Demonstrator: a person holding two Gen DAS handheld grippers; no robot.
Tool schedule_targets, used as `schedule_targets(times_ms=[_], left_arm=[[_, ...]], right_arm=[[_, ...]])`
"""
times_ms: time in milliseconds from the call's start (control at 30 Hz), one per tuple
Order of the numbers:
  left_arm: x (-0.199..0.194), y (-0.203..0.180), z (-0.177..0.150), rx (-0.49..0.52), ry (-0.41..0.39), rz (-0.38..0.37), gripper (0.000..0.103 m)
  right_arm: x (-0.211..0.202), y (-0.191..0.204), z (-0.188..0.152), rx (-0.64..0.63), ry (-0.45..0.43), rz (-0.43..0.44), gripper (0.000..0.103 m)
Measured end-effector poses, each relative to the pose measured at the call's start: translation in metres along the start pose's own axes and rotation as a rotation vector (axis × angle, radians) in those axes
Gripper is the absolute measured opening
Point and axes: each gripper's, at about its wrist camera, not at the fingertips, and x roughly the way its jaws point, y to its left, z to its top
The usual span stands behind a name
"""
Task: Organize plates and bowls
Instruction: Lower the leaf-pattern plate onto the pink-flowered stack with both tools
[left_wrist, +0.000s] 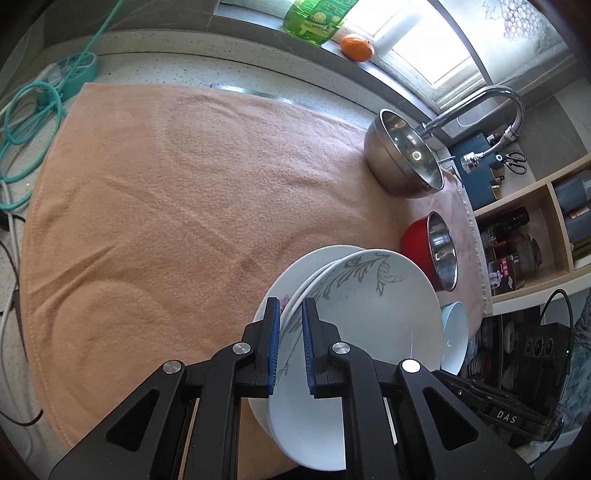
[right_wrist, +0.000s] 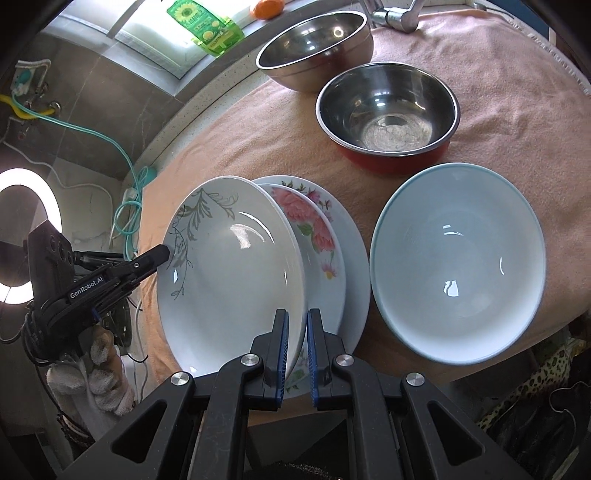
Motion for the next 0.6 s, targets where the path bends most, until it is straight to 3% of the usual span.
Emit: schedule_targets(times_ms=[600], left_arm=[[0.0111,-0.0068,0.0036,0.026,0.021,0.009,0.01]], right_arm=[[0.0054,-0.0015,-0.0081,0.031,0.002,-0.026,0.009]])
